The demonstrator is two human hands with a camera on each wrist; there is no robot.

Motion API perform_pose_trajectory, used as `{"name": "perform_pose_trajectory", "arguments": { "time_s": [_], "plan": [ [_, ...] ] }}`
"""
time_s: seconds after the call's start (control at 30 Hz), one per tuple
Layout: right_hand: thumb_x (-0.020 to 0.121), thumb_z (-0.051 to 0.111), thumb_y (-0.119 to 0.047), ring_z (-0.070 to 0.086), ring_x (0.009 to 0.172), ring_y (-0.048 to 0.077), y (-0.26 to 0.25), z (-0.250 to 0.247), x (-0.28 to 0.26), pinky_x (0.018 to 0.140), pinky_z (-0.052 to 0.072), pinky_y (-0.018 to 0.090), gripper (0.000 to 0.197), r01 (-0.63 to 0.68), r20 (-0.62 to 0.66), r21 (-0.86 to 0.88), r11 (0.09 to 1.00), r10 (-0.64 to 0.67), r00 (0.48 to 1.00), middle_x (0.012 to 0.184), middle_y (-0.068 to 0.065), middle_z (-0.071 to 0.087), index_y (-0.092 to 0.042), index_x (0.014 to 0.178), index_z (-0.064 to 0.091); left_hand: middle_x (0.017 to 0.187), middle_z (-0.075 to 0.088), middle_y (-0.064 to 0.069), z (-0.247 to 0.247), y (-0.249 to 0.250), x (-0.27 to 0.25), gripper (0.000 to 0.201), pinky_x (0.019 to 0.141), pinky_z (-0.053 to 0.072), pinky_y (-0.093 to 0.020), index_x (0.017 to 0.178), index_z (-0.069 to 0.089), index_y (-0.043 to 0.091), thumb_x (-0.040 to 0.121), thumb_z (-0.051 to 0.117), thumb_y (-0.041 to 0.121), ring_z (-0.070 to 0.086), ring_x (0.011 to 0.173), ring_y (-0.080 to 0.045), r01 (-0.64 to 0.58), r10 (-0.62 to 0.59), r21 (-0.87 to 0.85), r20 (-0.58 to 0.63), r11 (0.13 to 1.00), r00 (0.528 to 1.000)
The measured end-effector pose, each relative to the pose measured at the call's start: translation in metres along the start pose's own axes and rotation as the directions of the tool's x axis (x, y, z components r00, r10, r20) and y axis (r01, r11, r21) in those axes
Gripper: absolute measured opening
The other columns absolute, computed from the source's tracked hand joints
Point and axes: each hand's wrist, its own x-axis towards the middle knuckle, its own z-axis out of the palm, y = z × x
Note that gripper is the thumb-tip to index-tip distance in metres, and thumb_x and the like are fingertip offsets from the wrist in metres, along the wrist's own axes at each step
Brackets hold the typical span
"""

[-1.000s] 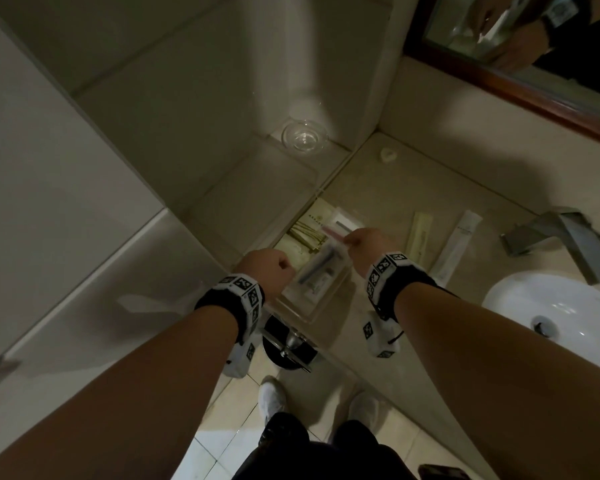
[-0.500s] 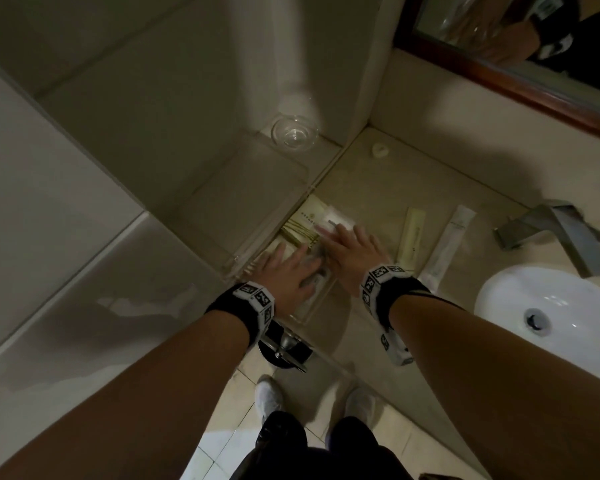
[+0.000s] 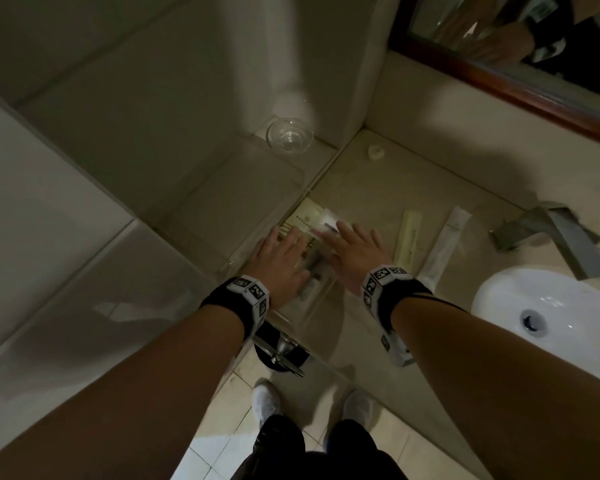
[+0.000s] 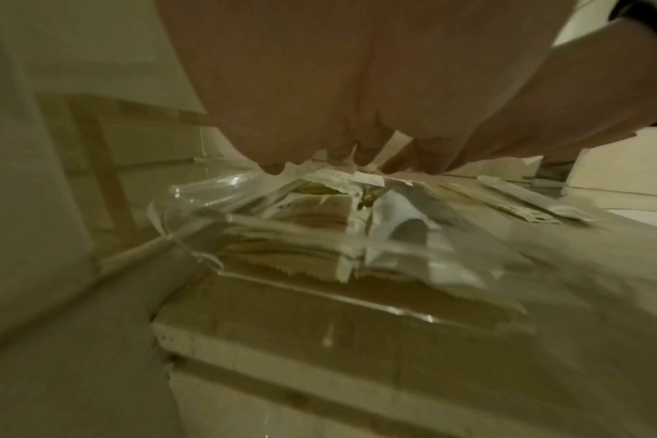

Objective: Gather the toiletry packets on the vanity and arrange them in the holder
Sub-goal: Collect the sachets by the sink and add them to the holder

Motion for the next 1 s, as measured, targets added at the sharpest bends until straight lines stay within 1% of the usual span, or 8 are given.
{"name": "perform_pose_trajectory", "arguments": {
  "time_s": [0.23,0.43,0.53,0.6,0.7,0.8,0.93,1.0],
  "plan": [
    [0.101,0.026,-0.041,0.002,0.153,0.025,0.004,0.005,0.006,0.121,-0.001,0.054,0.06,-0.013,0.076,-0.027,1.0,0.015,0.997,0.166,-0.01,0.001,-0.055,0.15,-0.006,0.165,-0.016,0.003,-0.004,-0.002,0.026,0.076,0.123,-0.001,-0.047,0.158,-0.002,0.023,0.098,0.027,0.06,-0.016,0.151,-0.025,0.029,-0.032,0.026,0.142,0.999,0.989],
    [0.101,0.028,-0.039,-0.002,0.153,0.025,0.0,0.0,0.005,0.118,-0.008,0.06,0.063,-0.047,0.109,-0.094,0.994,0.057,0.992,0.166,-0.011,0.001,-0.053,0.148,-0.01,0.164,-0.019,0.001,-0.003,-0.001,0.03,0.081,0.123,-0.001,-0.045,0.158,-0.002,0.021,0.095,0.023,0.066,-0.013,0.151,-0.024,0.054,-0.064,0.059,0.191,0.997,0.979],
    [0.101,0.03,-0.035,-0.006,0.153,0.024,0.0,-0.005,0.004,0.117,-0.01,0.061,0.063,-0.072,0.135,-0.123,0.99,0.088,0.987,0.166,-0.011,0.001,-0.047,0.152,-0.005,0.165,-0.015,-0.002,-0.006,0.0,0.029,0.081,0.123,-0.001,-0.045,0.158,-0.002,0.019,0.096,0.026,0.065,-0.011,0.152,-0.024,0.052,-0.06,0.047,0.19,0.998,0.98],
    [0.101,0.031,-0.034,-0.006,0.153,0.025,0.001,-0.005,0.004,0.117,-0.01,0.061,0.064,-0.062,0.12,-0.118,0.991,0.076,0.99,0.166,-0.01,0.002,-0.048,0.152,-0.006,0.165,-0.011,-0.004,-0.006,-0.001,0.028,0.081,0.123,0.001,-0.044,0.158,0.0,0.02,0.096,0.028,0.064,-0.007,0.152,-0.025,0.051,-0.057,0.032,0.183,0.998,0.981],
    [0.103,0.028,-0.038,-0.004,0.153,0.027,0.002,-0.003,0.005,0.118,-0.009,0.059,0.063,0.008,0.058,-0.087,0.996,-0.003,0.998,0.166,-0.009,0.003,-0.056,0.148,-0.012,0.166,0.002,-0.005,-0.009,-0.001,0.03,0.079,0.123,0.007,-0.045,0.157,0.011,0.019,0.095,0.033,0.063,0.001,0.152,-0.026,0.022,-0.025,0.031,0.085,0.999,0.996],
    [0.103,0.019,-0.047,-0.008,0.153,0.027,0.0,-0.003,0.01,0.121,-0.006,0.054,0.056,0.071,0.08,-0.127,0.989,-0.061,0.995,0.166,-0.01,-0.002,-0.049,0.152,-0.008,0.166,0.0,0.001,-0.018,0.003,0.035,0.076,0.123,0.007,-0.044,0.158,0.01,0.022,0.096,0.034,0.059,-0.003,0.152,-0.024,0.0,0.0,0.021,0.009,1.0,1.0],
    [0.101,0.024,-0.049,-0.01,0.152,0.028,0.001,0.003,0.016,0.12,-0.009,0.053,0.061,0.04,0.138,-0.159,0.987,-0.018,0.99,0.165,-0.013,-0.008,-0.048,0.152,-0.011,0.166,-0.009,0.004,-0.018,0.004,0.042,0.076,0.123,0.003,-0.042,0.158,0.002,0.022,0.098,0.029,0.06,-0.006,0.152,-0.022,-0.004,0.0,0.044,0.09,0.999,0.996],
    [0.1,0.02,-0.054,-0.008,0.152,0.027,0.004,0.004,0.016,0.12,-0.008,0.053,0.06,0.027,0.143,-0.148,0.989,-0.006,0.99,0.165,-0.013,-0.008,-0.051,0.15,-0.013,0.165,-0.012,0.002,-0.016,0.003,0.045,0.079,0.123,0.003,-0.042,0.158,-0.001,0.021,0.097,0.027,0.062,-0.005,0.152,-0.023,0.006,-0.013,0.053,0.127,0.999,0.992]
  ]
}}
